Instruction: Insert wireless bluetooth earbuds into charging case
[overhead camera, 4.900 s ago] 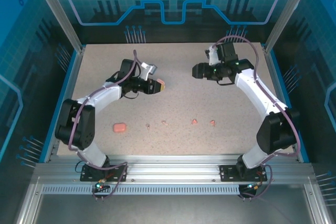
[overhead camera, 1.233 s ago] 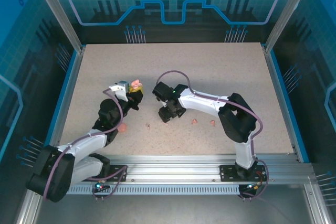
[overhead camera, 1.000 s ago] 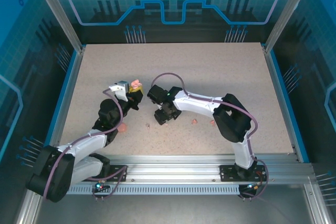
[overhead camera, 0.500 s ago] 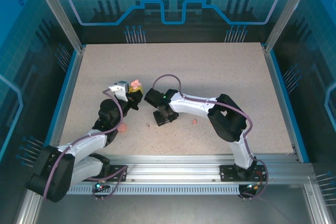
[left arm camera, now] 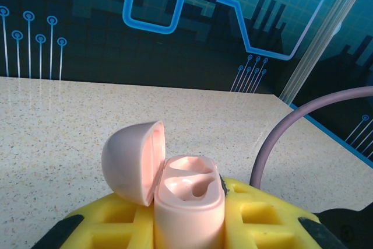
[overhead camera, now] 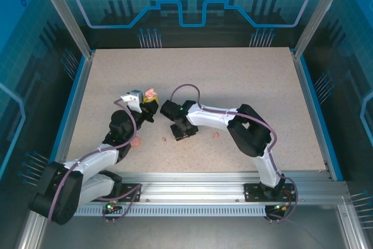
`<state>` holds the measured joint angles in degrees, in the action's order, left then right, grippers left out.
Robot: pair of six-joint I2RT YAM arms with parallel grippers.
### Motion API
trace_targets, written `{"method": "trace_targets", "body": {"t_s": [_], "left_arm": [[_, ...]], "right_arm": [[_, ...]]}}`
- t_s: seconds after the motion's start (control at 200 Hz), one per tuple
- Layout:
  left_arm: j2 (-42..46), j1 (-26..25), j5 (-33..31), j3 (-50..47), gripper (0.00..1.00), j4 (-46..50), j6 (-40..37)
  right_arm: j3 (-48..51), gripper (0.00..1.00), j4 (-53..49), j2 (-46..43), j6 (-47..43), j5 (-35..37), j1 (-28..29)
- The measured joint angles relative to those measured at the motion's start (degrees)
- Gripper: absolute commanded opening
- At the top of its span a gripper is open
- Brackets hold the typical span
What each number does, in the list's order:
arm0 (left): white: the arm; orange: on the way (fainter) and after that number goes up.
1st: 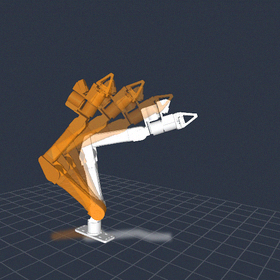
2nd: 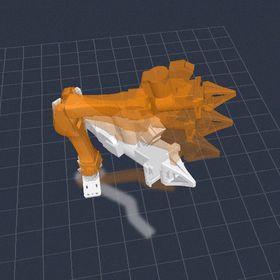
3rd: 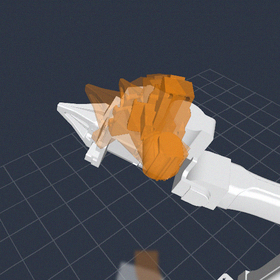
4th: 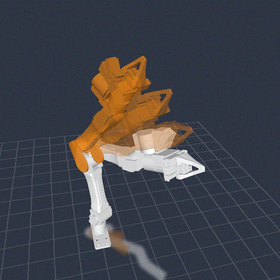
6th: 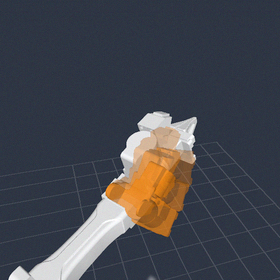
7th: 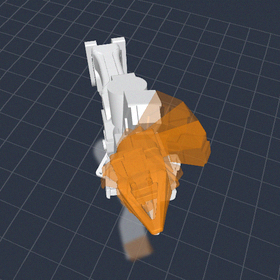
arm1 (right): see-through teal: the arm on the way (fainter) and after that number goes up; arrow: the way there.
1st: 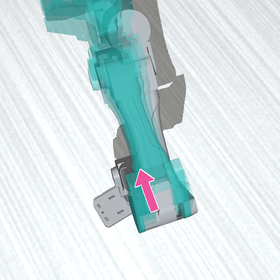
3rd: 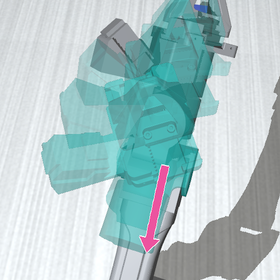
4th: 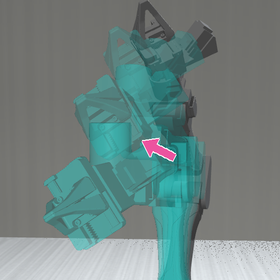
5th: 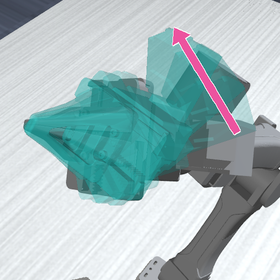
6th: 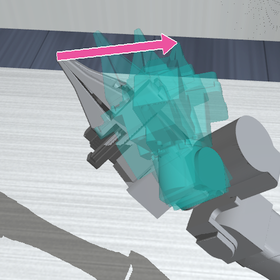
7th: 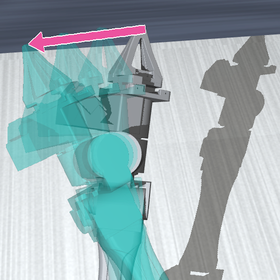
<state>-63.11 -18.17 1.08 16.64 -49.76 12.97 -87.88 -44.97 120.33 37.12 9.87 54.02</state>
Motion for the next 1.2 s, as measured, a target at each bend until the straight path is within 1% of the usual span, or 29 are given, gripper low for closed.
{"method": "trace_targets", "body": {"t_s": [0.39, 0.545, 0.635, 0.915, 1.055, 1.145, 1.2], "left_arm": [[-0.7, 0.0, -0.02, 0.0, 0.0, -0.44, 0.02], [-0.7, 0.0, -0.02, 0.0, 0.0, -0.74, 0.02], [-0.7, 0.0, -0.02, 0.0, 0.0, -0.74, 0.02], [-0.7, 0.0, 0.0, 0.0, 0.0, -0.76, 0.02], [-0.7, 0.0, 0.0, -0.02, 0.0, -0.76, 0.02], [-0.7, 0.0, 0.0, -0.02, 0.0, -0.76, 0.02], [-0.7, 0.0, 0.0, -0.04, 0.0, -0.76, 0.02]], "right_arm": [[-1.11, 0.35, 0.0, 0.92, 0.66, 0.02, 0.04], [-1.53, 0.32, -0.2, 1.2, 0.87, 0.0, 0.04], [-1.55, 0.28, -0.11, 1.2, 1.05, 0.02, 0.04], [-1.55, 0.27, 0.02, 1.22, 1.07, 0.0, 0.04], [-1.55, 0.2, 0.28, 1.22, 1.25, -0.24, 0.04], [-1.53, 0.19, 0.39, 1.2, 1.49, -0.26, 0.04], [-1.46, 0.17, 0.44, 1.16, 1.51, -0.24, 0.04]]}}
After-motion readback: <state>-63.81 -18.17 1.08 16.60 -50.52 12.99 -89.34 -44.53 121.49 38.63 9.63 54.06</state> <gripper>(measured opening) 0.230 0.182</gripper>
